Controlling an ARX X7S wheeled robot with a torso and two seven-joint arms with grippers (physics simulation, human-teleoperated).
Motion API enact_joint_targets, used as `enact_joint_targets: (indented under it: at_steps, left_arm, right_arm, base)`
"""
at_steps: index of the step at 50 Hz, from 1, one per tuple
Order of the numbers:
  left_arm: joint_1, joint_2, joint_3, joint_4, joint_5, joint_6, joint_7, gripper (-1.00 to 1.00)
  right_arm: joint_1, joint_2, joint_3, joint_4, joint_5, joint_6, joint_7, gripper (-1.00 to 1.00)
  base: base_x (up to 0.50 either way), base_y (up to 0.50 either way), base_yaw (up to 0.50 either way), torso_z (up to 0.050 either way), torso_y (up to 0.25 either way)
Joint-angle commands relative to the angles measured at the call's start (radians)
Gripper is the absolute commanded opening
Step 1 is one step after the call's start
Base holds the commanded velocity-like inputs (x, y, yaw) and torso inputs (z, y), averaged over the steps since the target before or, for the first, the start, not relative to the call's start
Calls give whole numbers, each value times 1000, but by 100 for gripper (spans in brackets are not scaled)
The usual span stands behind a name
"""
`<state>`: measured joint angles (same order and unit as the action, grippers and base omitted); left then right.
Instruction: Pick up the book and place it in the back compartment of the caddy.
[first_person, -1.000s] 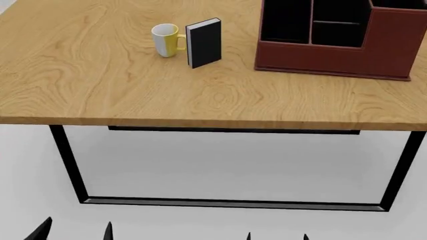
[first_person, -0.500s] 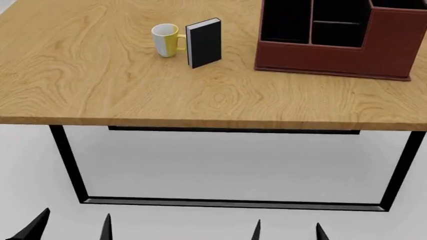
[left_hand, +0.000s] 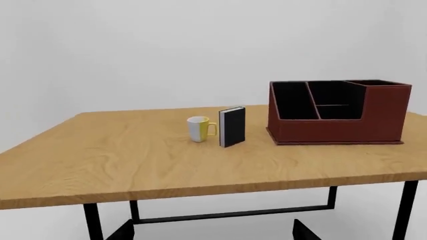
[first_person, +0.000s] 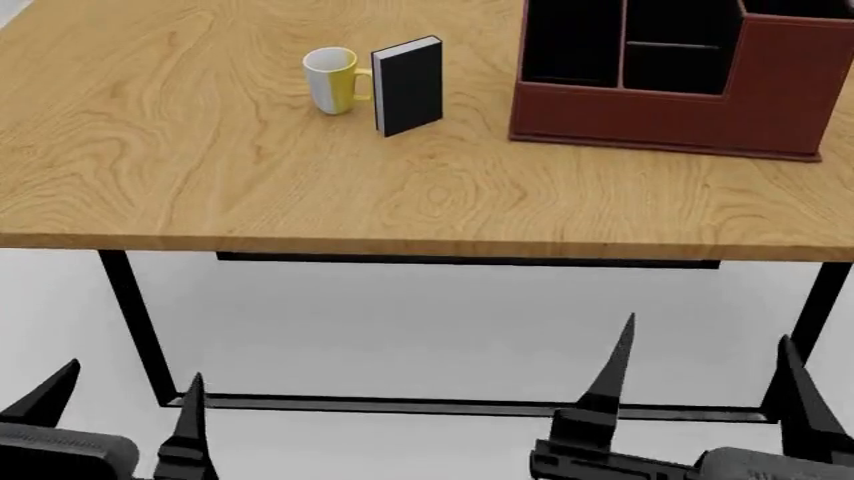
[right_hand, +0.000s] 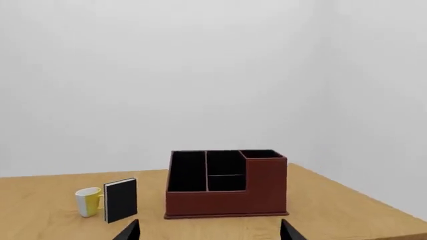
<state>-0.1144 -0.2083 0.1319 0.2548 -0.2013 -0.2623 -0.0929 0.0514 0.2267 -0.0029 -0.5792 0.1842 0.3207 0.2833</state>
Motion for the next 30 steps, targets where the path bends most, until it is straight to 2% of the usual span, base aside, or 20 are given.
enact_joint_targets:
  at_steps: [1, 13, 24, 30]
  left_arm:
    - [-36, -29, -22, 70, -43, -75, 3, 100]
    - [-114, -56, -34, 109, -67, -163, -6, 100]
    - [-194, -77, -35, 121, -83, -233, -8, 100]
    - [-236, -83, -47, 142, -125, -300, -1, 100]
  right_arm:
    - [81, 58, 65, -178, 38, 158, 40, 100]
    - [245, 125, 147, -315, 115, 377, 69, 100]
    - [434, 186, 292, -458, 286, 642, 102, 100]
    - [548, 394, 340, -467, 672, 672, 372, 100]
  base:
    - [0, 0, 0, 0, 0]
    - [0, 0, 0, 0, 0]
    - [0, 0, 0, 0, 0]
    - [0, 0, 0, 0, 0]
